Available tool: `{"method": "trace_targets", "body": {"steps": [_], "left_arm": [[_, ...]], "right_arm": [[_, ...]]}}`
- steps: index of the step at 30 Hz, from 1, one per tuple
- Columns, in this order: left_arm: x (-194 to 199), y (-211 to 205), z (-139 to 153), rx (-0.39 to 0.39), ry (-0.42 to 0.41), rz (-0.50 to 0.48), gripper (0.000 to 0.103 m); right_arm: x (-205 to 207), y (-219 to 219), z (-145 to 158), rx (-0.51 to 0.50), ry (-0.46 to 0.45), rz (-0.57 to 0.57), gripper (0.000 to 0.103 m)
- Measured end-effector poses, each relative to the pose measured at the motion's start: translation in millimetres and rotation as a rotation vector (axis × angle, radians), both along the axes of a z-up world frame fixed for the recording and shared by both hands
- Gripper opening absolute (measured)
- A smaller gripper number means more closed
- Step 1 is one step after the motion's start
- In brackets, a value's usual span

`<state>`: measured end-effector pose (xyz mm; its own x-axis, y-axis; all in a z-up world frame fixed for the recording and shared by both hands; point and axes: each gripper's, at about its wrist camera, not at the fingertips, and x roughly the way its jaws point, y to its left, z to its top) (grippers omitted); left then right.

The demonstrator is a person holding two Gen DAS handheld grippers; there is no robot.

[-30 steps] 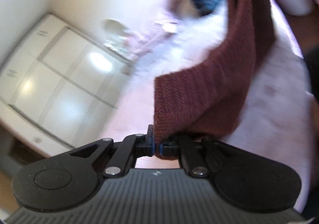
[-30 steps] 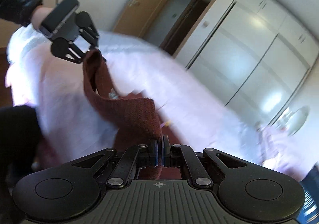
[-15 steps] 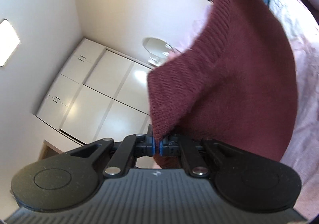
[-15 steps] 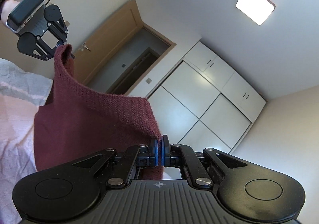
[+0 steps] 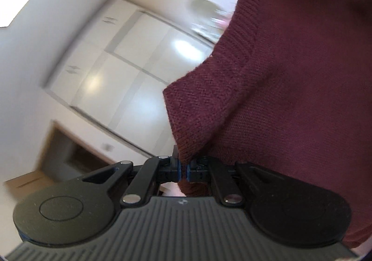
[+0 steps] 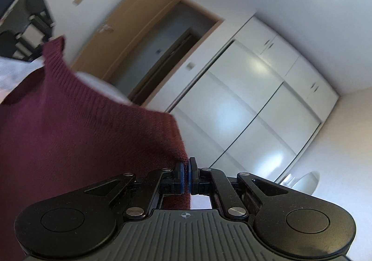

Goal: Fold clothes
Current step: 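Lift the vest high with both grippers to let it hang open, then lower the vest onto the bed and open both grippers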

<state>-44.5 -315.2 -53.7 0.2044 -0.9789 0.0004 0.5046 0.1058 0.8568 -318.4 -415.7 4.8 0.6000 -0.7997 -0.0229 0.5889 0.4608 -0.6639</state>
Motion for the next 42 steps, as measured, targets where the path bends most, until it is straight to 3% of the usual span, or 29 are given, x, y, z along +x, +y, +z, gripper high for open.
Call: {"method": "trace_targets", "body": {"steps": [2, 4, 6, 8, 10, 14, 20, 24, 27, 31, 36, 42], "left_arm": [[1, 10, 36, -0.114, -0.003, 0.005, 0.004], [-4, 37, 60, -0.181, -0.012, -0.017, 0.004], [-13, 70, 67, -0.196, -0.034, -0.044, 0.004], [-23, 103, 54, -0.152, -0.056, -0.069, 0.005], [-33, 133, 25, -0.073, -0.082, -0.091, 0.005], [-51, 181, -75, 0.145, -0.077, -0.119, 0.005], [-68, 229, -234, 0.501, -0.047, -0.136, 0.006], [-64, 266, -279, 0.612, -0.046, -0.13, 0.013], [-54, 280, -268, 0.641, -0.01, -0.107, 0.026], [-34, 286, -242, 0.622, 0.046, -0.033, 0.028], [15, 248, -191, 0.546, 0.172, 0.053, 0.034], [34, 156, -155, 0.522, 0.27, 0.023, 0.039]], "right_arm": [[1, 6, 31, -0.137, -0.067, 0.006, 0.001], [-7, 26, 56, -0.258, -0.11, 0.017, 0.001], [-21, 50, 63, -0.307, -0.132, 0.031, 0.001], [-36, 72, 61, -0.326, -0.135, 0.046, 0.001], [-51, 92, 41, -0.295, -0.1, 0.064, 0.002], [-75, 123, -44, -0.113, -0.024, 0.087, 0.002], [-106, 181, -212, 0.243, 0.204, 0.094, 0.002], [-121, 198, -267, 0.438, 0.34, 0.108, 0.002], [-142, 208, -276, 0.47, 0.347, 0.04, 0.002], [-172, 210, -271, 0.506, 0.282, -0.062, 0.002], [-163, 179, -228, 0.545, 0.143, -0.066, 0.002], [-120, 115, -198, 0.607, 0.075, 0.003, 0.002]]}}
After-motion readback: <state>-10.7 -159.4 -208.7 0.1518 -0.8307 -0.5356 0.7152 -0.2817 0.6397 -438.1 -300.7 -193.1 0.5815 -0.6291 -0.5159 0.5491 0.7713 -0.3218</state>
